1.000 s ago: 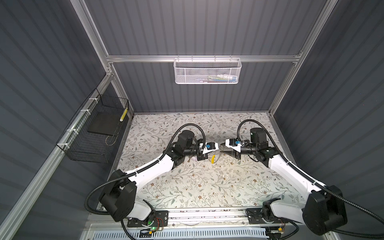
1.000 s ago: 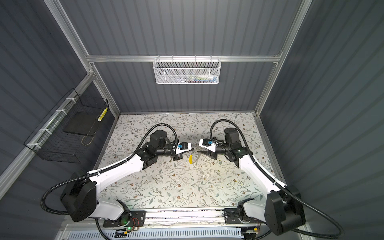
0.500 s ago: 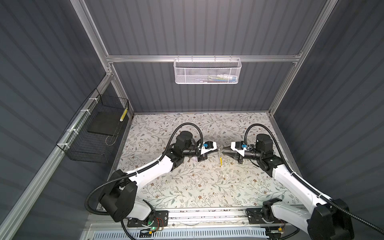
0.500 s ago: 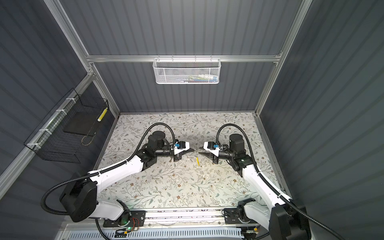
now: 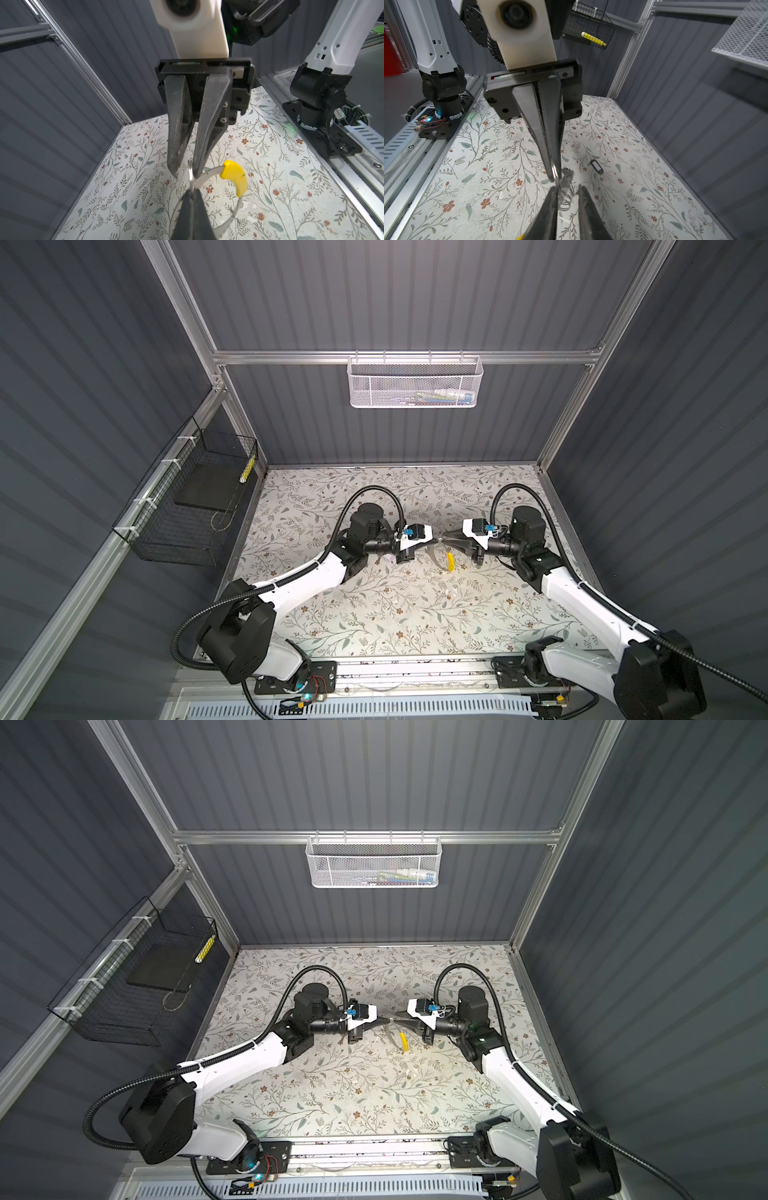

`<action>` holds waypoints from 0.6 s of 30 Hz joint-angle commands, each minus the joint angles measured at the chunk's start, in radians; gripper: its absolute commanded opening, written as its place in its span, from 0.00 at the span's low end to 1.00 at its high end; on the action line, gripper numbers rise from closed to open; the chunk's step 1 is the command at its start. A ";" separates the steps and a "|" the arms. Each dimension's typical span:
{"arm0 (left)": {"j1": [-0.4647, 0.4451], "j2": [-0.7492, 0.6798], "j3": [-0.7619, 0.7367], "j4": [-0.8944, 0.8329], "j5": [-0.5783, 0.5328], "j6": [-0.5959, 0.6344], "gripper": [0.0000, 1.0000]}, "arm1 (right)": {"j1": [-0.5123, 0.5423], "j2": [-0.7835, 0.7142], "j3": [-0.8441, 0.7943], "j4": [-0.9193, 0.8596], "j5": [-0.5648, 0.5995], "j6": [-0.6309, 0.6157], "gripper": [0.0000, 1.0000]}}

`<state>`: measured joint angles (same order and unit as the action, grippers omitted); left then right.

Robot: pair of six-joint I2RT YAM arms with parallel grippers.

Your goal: Put the keys on the keyring

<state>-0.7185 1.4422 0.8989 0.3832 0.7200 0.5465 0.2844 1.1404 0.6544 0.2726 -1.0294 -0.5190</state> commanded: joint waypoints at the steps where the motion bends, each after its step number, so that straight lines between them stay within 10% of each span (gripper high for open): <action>1: 0.005 -0.023 -0.003 0.031 0.030 -0.008 0.00 | 0.006 0.009 0.012 0.006 -0.029 0.015 0.18; 18: 0.005 -0.008 0.020 0.001 0.040 0.026 0.00 | 0.010 0.025 0.031 0.015 -0.066 0.027 0.14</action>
<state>-0.7185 1.4422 0.8982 0.3859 0.7345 0.5564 0.2897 1.1545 0.6548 0.2836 -1.0649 -0.4992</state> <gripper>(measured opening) 0.043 0.148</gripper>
